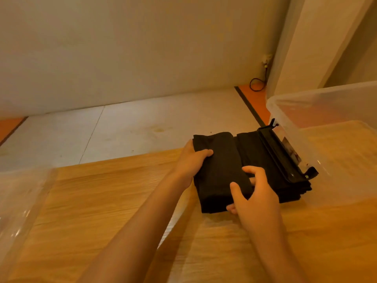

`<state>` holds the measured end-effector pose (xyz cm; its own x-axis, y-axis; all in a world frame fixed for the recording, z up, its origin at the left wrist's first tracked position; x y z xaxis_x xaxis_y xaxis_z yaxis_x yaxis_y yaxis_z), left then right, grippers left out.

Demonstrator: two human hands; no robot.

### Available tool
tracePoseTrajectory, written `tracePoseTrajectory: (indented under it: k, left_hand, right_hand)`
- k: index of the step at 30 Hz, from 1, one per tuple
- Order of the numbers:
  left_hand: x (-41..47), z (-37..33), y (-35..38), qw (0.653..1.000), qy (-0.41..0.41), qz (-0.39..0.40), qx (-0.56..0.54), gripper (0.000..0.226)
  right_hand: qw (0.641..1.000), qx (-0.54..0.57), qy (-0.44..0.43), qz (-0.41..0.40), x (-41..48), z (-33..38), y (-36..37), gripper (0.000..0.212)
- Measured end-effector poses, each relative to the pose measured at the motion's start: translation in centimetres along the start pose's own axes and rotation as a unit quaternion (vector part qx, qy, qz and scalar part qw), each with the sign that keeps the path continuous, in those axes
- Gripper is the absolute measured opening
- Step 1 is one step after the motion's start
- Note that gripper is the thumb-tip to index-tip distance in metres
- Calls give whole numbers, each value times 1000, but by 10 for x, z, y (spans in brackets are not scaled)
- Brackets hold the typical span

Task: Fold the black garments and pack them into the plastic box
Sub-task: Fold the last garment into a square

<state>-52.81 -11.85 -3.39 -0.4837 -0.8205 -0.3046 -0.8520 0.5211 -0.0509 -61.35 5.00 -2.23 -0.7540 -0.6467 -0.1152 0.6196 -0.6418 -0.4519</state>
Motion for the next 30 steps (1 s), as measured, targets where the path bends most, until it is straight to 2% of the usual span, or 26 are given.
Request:
tracePoseTrajectory:
  k: [3,8,15,20,26,28,30]
  left_hand:
    - [3,-20,0,1000,17,-11,20,26]
    - [2,-24,1,997,-28,-16,71,33]
    - [2,-33,-7,994,-49,-27,95,35]
    - [-2,-24,-7,985,-62,-5,162,47]
    - [-9,-45,-4,966,48,-28,252,52]
    - [-14,-68,-2,916,150,-59,367,54]
    - [-22,-86,9,862,246,-64,438,50]
  right_hand:
    - [998,-55,4,-6,2,11,-6,40]
    - [983,-177,38,23,9,14,-18,46]
    - [961,-268,27,59,3,38,-15,45]
    - [944,-315,58,75,1,33,-13,44]
    - [934,-343,39,96,1,43,-14,48]
    - [938,-344,-12,45,8,61,-20,45]
    - [926,-363,-102,3,15,82,-14,42]
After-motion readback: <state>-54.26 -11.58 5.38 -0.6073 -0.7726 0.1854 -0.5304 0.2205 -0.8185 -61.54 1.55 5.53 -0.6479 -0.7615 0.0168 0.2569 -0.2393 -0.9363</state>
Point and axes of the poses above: each hand's wrist, its own x-axis towards the middle knuckle, its own y-axis out of the palm, z = x × y, the point moved 10 cm from there along x, towards the middle knuckle, and after that the axes turned 2 degrees about y, right-handed, at the moved point
